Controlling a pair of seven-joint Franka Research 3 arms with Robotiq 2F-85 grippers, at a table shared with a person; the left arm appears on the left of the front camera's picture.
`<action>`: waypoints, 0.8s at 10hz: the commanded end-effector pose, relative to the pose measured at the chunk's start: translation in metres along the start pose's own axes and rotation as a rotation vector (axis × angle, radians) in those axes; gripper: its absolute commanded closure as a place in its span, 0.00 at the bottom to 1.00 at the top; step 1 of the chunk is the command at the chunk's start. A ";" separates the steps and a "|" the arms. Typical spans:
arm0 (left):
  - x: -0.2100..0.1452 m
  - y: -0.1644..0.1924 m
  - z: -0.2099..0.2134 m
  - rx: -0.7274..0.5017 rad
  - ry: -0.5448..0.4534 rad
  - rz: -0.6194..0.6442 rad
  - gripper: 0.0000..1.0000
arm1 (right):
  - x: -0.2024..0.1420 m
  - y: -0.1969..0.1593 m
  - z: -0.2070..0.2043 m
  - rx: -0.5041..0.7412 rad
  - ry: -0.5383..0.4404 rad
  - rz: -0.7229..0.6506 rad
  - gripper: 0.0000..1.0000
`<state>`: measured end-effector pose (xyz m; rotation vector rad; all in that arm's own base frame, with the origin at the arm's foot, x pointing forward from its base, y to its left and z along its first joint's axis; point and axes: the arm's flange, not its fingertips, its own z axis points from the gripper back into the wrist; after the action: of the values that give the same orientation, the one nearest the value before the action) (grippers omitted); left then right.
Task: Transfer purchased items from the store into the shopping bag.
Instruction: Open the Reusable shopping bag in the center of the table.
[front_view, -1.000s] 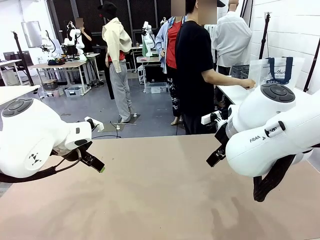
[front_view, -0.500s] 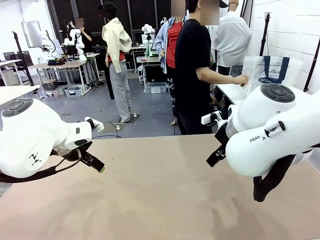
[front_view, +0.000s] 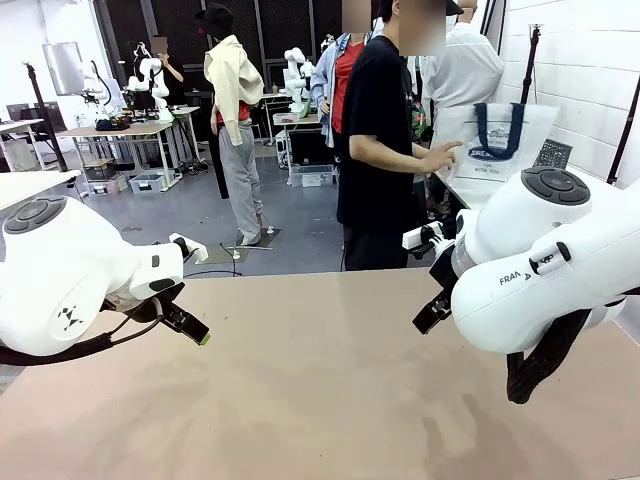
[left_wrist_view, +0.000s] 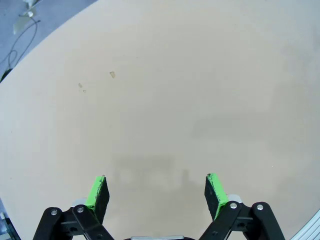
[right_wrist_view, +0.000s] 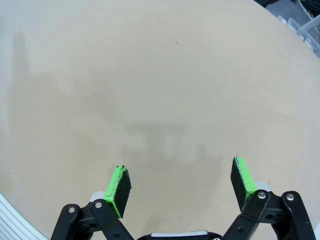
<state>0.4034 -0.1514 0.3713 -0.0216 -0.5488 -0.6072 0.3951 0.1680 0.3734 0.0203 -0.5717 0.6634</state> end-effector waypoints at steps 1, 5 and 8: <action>0.000 0.001 0.000 0.000 0.000 0.001 0.00 | 0.000 0.000 0.000 0.000 0.000 0.000 0.00; 0.000 0.001 0.000 0.000 0.000 0.001 0.00 | 0.000 0.000 0.000 0.000 0.000 0.000 0.00; 0.000 0.001 0.000 0.000 0.000 0.001 0.00 | 0.000 0.000 0.000 0.000 0.000 0.000 0.00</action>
<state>0.4034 -0.1514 0.3713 -0.0216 -0.5488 -0.6072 0.3951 0.1680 0.3734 0.0203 -0.5717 0.6634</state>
